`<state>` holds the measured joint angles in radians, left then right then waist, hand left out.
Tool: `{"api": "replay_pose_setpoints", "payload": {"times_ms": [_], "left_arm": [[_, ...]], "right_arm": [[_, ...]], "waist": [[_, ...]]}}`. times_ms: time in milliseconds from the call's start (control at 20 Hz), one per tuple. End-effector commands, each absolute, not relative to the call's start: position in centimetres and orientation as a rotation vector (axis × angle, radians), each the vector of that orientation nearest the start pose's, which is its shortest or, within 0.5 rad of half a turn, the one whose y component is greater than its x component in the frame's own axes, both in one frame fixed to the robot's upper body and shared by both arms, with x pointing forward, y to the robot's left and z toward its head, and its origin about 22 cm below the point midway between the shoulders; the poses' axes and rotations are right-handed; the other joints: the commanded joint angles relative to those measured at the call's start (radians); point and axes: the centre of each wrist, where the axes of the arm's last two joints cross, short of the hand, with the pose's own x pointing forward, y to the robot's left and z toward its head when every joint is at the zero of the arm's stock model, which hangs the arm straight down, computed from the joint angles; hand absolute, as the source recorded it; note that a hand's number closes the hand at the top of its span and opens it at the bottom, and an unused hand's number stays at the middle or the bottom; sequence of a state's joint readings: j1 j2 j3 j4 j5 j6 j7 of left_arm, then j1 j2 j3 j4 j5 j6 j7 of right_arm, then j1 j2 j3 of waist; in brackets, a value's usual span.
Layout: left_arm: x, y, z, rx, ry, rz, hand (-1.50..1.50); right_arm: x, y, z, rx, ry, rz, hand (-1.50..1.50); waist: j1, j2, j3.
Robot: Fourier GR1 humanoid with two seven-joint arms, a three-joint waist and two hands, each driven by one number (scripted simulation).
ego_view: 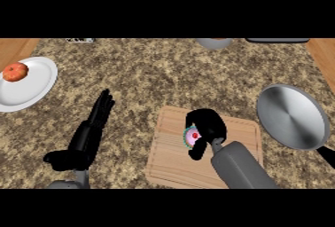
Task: Pick the cupcake from the cutting board and place it in the pan
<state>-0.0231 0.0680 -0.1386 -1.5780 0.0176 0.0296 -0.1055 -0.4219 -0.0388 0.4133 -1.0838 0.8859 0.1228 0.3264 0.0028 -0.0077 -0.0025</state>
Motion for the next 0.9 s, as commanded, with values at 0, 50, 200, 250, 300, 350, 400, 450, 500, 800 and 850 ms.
{"api": "replay_pose_setpoints", "payload": {"times_ms": [0,50,200,250,300,350,400,450,500,800,850], "left_arm": [[25.2,21.0,-0.3,-0.061,-1.691,-0.124,0.00],[24.6,20.1,1.5,-0.074,-1.696,-0.121,0.00],[25.2,22.0,0.3,-0.042,-1.707,-0.109,0.00],[23.0,21.2,-0.3,-0.052,-1.685,-0.112,0.00],[24.6,22.2,1.5,-0.048,-1.692,-0.113,0.00],[23.5,20.7,0.4,-0.036,-1.684,-0.121,0.00],[23.9,22.6,-0.4,-0.047,-1.690,-0.129,0.00],[24.8,21.9,1.5,-0.035,-1.692,-0.104,0.00],[23.1,21.2,0.0,-0.039,-1.690,-0.104,0.00],[24.6,20.6,1.5,-0.052,-1.685,-0.106,0.00],[24.9,20.3,1.0,-0.039,-1.683,-0.116,0.00]], "right_arm": [[30.2,-10.6,-1.8,-0.661,-1.214,1.229,1.50],[31.4,-12.5,-1.8,-0.676,-1.211,1.211,1.50],[28.8,-12.6,0.6,-0.775,-1.297,1.176,1.50],[26.7,-14.0,-0.5,-0.769,-1.299,1.191,1.50],[25.1,-13.3,1.9,-0.747,-1.322,1.188,1.50],[22.6,-13.7,-0.6,-0.739,-1.350,1.180,1.50],[21.2,-14.5,0.3,-0.723,-1.348,1.205,1.50],[19.1,-14.4,0.3,-0.700,-1.378,1.205,1.50],[18.6,-15.4,1.8,-0.747,-1.407,1.166,1.50],[16.2,-18.0,8.5,-0.963,-1.614,0.970,1.50],[16.1,-17.7,9.6,-0.928,-1.657,0.882,1.50]], "waist": [[-0.003,0.008,0.002],[0.001,0.008,0.003],[-0.012,0.004,0.002],[-0.012,0.002,0.002],[-0.024,-0.002,0.002],[-0.024,-0.001,0.002],[-0.028,0.000,0.002],[-0.037,-0.003,0.002],[-0.032,-0.003,0.002],[-0.028,-0.001,0.002],[-0.028,0.001,0.002]]}}
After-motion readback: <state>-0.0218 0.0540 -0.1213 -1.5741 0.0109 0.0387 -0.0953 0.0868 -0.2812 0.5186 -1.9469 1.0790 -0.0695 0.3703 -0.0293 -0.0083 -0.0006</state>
